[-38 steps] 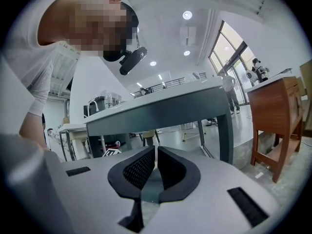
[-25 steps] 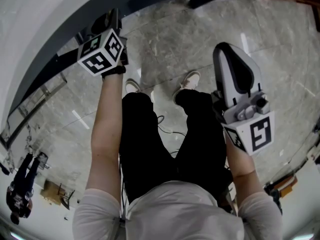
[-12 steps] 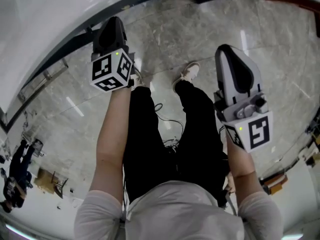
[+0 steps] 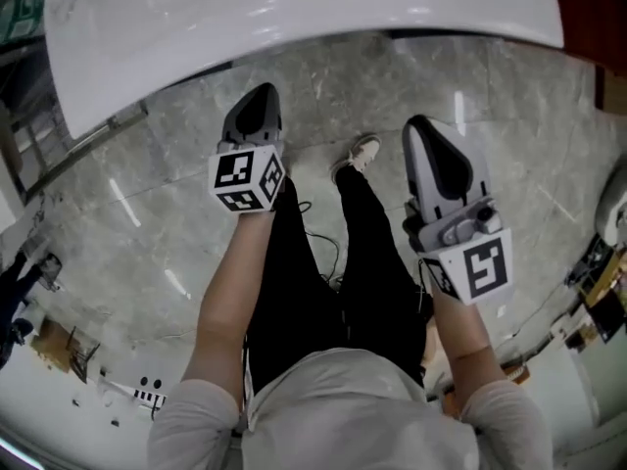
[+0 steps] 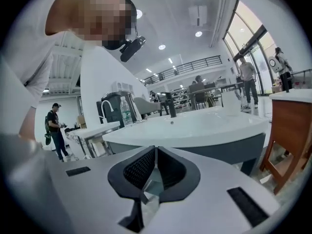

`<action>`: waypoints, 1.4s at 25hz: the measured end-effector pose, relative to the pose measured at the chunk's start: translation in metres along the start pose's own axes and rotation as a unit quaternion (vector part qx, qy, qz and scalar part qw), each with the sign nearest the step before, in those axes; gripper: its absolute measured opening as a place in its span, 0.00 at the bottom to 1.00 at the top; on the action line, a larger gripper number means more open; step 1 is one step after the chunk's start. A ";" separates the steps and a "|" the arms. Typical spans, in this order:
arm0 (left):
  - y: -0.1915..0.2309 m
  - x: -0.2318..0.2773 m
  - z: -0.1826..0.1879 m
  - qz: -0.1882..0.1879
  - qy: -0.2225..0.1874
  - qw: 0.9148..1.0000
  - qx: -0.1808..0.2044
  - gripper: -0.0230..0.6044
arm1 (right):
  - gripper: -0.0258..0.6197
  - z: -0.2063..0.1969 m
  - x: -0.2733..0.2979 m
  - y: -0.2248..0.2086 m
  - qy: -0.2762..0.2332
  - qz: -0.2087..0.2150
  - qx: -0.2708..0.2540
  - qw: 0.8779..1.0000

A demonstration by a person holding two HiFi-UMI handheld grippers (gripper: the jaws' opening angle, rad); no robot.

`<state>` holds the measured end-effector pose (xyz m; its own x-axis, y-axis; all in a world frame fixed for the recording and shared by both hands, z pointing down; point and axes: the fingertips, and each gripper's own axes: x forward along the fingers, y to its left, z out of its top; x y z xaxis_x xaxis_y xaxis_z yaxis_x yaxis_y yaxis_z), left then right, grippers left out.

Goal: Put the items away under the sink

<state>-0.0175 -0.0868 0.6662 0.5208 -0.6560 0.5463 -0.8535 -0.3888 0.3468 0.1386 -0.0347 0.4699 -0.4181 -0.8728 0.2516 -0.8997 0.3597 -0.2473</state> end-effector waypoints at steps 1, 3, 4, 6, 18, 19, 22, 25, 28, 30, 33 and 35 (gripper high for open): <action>-0.008 -0.012 0.006 -0.006 0.000 1.000 -0.001 0.04 | 0.10 0.009 -0.003 0.007 0.004 0.003 -0.003 1.000; -0.019 -0.036 0.018 -0.013 0.000 1.000 -0.005 0.04 | 0.10 0.027 -0.006 0.018 0.011 0.009 -0.010 1.000; -0.022 -0.047 0.025 -0.014 -0.002 1.000 -0.009 0.04 | 0.10 0.036 -0.006 0.024 0.013 0.013 -0.014 1.000; -0.023 -0.066 0.041 -0.014 -0.011 1.000 -0.015 0.04 | 0.10 0.053 -0.001 0.034 0.013 0.022 -0.023 0.999; -0.010 -0.148 0.152 0.008 -0.090 0.996 -0.018 0.04 | 0.10 0.149 0.016 0.066 -0.028 0.045 -0.044 0.998; -0.015 -0.156 0.165 0.004 -0.101 0.995 -0.012 0.04 | 0.10 0.154 0.016 0.070 -0.030 0.051 -0.040 0.997; -0.030 -0.178 0.203 -0.009 -0.131 0.991 0.016 0.04 | 0.10 0.163 0.016 0.089 -0.033 0.069 -0.022 0.997; -0.034 -0.201 0.230 -0.003 -0.152 0.988 0.042 0.04 | 0.10 0.174 0.019 0.115 -0.043 0.090 -0.011 0.995; -0.034 -0.223 0.253 0.007 -0.170 0.984 0.050 0.04 | 0.10 0.191 0.023 0.135 -0.058 0.117 -0.011 0.991; -0.037 -0.238 0.268 0.012 -0.183 0.982 0.054 0.04 | 0.10 0.204 0.022 0.143 -0.065 0.131 -0.024 0.989; -0.045 -0.258 0.296 0.018 -0.213 0.974 0.075 0.04 | 0.10 0.224 0.019 0.144 -0.076 0.138 -0.042 0.987; -0.054 -0.271 0.320 0.018 -0.243 0.965 0.093 0.04 | 0.10 0.238 0.016 0.142 -0.086 0.136 -0.051 0.986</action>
<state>-0.1179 -0.0946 0.2558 0.4607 -0.8797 0.1180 -0.8825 -0.4398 0.1667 0.0343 -0.0767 0.2161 -0.6261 -0.7794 0.0244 -0.7689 0.6119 -0.1852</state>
